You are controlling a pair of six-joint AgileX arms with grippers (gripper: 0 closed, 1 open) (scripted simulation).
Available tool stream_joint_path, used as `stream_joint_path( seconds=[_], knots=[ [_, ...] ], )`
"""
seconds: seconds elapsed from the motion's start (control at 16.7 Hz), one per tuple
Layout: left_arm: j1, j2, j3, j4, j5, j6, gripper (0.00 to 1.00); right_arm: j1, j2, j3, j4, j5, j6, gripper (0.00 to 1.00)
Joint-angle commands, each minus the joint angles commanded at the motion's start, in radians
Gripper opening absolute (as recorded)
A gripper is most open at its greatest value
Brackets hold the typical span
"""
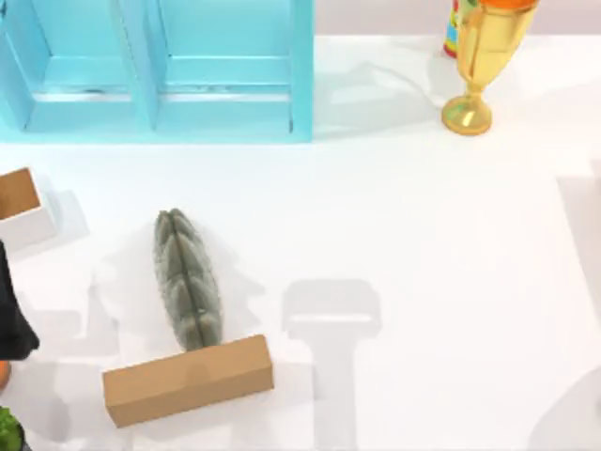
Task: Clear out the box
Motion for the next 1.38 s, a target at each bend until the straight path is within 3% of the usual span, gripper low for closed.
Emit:
stream_joint_path(
  seconds=[0.48, 1.38],
  knots=[
    [0.0, 0.0, 0.0, 0.0, 0.0, 0.0, 1.0, 0.0, -0.013, 0.023, -0.036, -0.003, 0.0, 0.0],
    [0.0, 0.0, 0.0, 0.0, 0.0, 0.0, 1.0, -0.005, -0.132, 0.387, -0.516, 0.0, -0.006, 0.0]
  ],
)
